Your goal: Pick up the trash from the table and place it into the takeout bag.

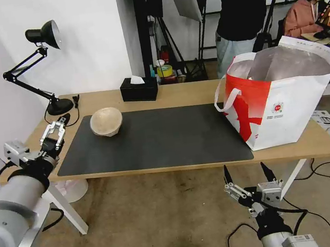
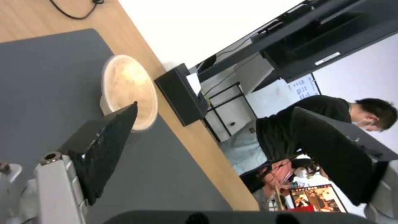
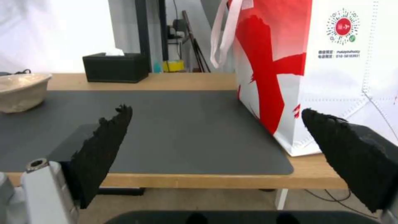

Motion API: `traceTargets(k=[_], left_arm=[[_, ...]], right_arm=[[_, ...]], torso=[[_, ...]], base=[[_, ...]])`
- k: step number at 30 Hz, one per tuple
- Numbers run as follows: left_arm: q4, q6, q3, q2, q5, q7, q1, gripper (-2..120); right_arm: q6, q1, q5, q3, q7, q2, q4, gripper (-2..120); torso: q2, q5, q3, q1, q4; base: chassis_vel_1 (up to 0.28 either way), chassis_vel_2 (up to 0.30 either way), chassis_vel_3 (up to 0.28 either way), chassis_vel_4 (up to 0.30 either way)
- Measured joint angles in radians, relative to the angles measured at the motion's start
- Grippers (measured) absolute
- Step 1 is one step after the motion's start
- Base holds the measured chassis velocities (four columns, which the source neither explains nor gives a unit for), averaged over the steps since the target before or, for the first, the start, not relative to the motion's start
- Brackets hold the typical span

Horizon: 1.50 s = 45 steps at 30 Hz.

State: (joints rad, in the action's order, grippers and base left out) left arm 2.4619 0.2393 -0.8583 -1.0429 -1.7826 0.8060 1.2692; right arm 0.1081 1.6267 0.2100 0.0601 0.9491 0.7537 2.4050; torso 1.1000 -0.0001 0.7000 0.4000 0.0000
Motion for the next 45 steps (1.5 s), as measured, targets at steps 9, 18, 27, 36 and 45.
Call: traceTargets(k=[9,18,27,36,45], left_arm=[[-0.060,0.004,0.027,-0.013,0.026,0.034,-0.022,100],[-0.101,0.005,0.030,-0.002,0.033,0.056,-0.040,100],[-0.174,0.005,0.068,0.011,0.036,0.069,-0.094,100],[-0.251,0.004,0.119,0.014,0.051,0.080,-0.165,100],[-0.335,0.012,0.190,0.004,0.070,0.081,-0.244,100]], right_arm=[[0.000,0.000,0.000,0.000,0.000,0.000,0.000,100],[0.000,0.000,0.000,0.000,0.000,0.000,0.000,100],[0.000,0.000,0.000,0.000,0.000,0.000,0.000,100],[0.000,0.000,0.000,0.000,0.000,0.000,0.000,100],[0.000,0.000,0.000,0.000,0.000,0.000,0.000,100]], torso=[[0.000,0.0000,0.000,0.000,0.0000],[0.000,0.0001,0.000,0.000,0.0000],[0.000,0.0000,0.000,0.000,0.0000],[0.000,0.0001,0.000,0.000,-0.0001],[0.000,0.0002,0.000,0.000,0.0001]], base=[[0.000,0.000,0.000,0.000],[0.000,0.000,0.000,0.000],[0.000,0.000,0.000,0.000],[0.000,0.000,0.000,0.000],[0.000,0.000,0.000,0.000]])
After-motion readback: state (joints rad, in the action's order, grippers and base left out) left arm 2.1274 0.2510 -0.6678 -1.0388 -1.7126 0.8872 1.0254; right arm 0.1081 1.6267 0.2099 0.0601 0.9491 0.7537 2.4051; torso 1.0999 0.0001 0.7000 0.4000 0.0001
